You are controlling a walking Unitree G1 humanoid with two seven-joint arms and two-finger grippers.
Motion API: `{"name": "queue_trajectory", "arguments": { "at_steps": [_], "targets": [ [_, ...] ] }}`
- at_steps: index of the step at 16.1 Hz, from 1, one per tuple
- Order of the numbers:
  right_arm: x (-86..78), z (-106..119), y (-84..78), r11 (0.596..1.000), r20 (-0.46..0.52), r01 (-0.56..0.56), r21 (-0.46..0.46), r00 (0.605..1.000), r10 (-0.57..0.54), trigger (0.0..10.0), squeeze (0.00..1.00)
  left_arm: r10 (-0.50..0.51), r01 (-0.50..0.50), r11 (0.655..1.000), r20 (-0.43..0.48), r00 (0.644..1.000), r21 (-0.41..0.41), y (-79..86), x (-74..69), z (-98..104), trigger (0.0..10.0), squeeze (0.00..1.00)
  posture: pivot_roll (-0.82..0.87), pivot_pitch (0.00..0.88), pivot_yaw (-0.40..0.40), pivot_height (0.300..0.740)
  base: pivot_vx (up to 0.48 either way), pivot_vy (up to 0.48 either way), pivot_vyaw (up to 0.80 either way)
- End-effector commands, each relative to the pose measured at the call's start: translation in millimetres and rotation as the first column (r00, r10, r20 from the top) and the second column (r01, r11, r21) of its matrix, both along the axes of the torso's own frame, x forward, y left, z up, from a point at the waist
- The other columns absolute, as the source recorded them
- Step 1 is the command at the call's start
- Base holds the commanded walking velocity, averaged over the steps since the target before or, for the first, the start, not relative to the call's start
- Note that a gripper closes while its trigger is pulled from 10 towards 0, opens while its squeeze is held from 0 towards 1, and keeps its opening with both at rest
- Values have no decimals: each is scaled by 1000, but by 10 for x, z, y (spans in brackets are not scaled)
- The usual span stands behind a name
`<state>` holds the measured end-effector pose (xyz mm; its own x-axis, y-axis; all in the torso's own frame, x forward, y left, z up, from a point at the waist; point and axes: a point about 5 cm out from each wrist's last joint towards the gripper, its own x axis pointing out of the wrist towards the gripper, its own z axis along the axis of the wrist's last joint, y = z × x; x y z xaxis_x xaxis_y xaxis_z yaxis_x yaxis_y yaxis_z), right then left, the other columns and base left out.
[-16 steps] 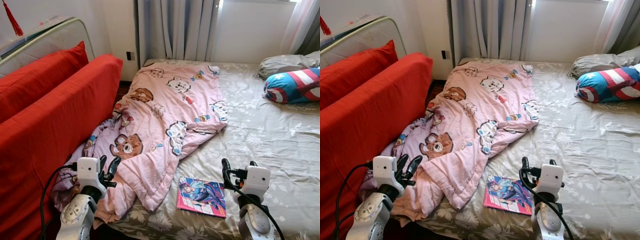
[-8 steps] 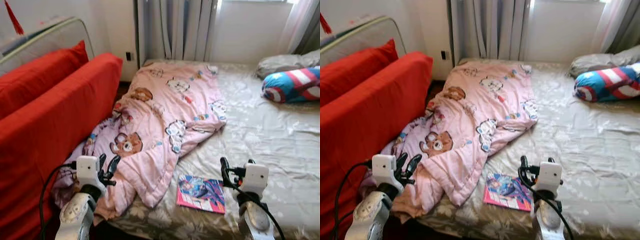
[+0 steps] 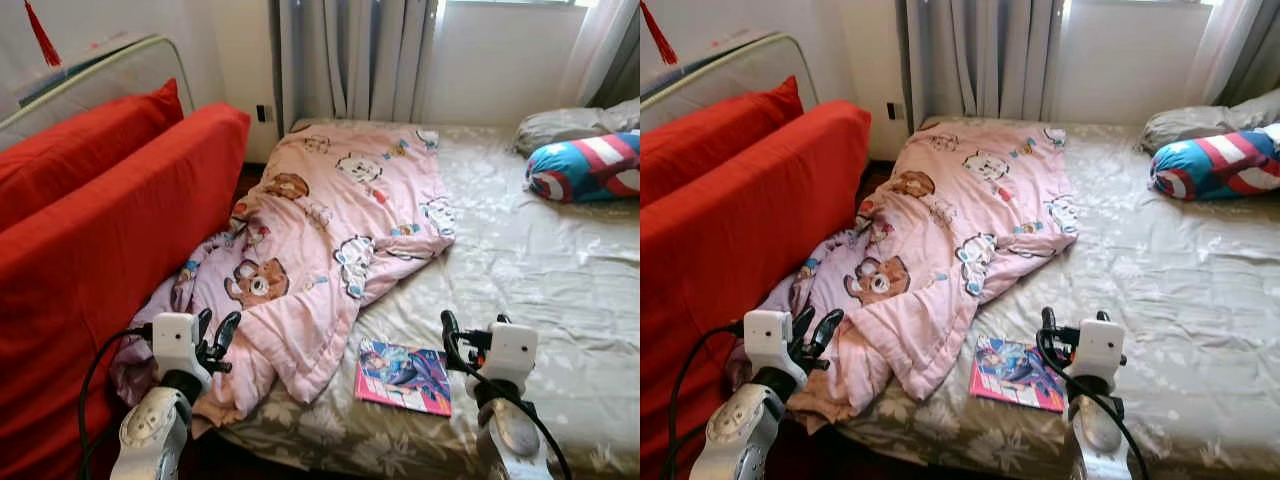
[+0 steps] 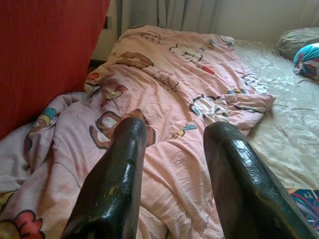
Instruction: Clean up the room
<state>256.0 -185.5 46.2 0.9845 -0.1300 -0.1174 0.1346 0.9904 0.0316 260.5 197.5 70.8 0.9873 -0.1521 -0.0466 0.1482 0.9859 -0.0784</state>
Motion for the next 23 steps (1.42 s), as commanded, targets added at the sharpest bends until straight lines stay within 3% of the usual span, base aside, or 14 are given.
{"name": "queue_trajectory", "arguments": {
  "at_steps": [1,3,23],
  "targets": [
    [18,-11,25,1000,-18,-10,3,1000,11,10000,0,7,-7,1000,0,1000,5,14,0,16,10000,0,-71,19,-6,676,0,0,0],
    [19,-7,34,1000,-7,-20,4,1000,20,10000,0,8,-8,1000,0,1000,6,12,-1,17,10000,0,-70,18,-7,651,0,0,0],
    [19,-25,80,997,-13,-45,59,999,46,10000,0,-10,10,1000,-17,1000,-9,-67,-43,2,10000,0,-72,20,-6,651,0,0,0]
  ]
}}
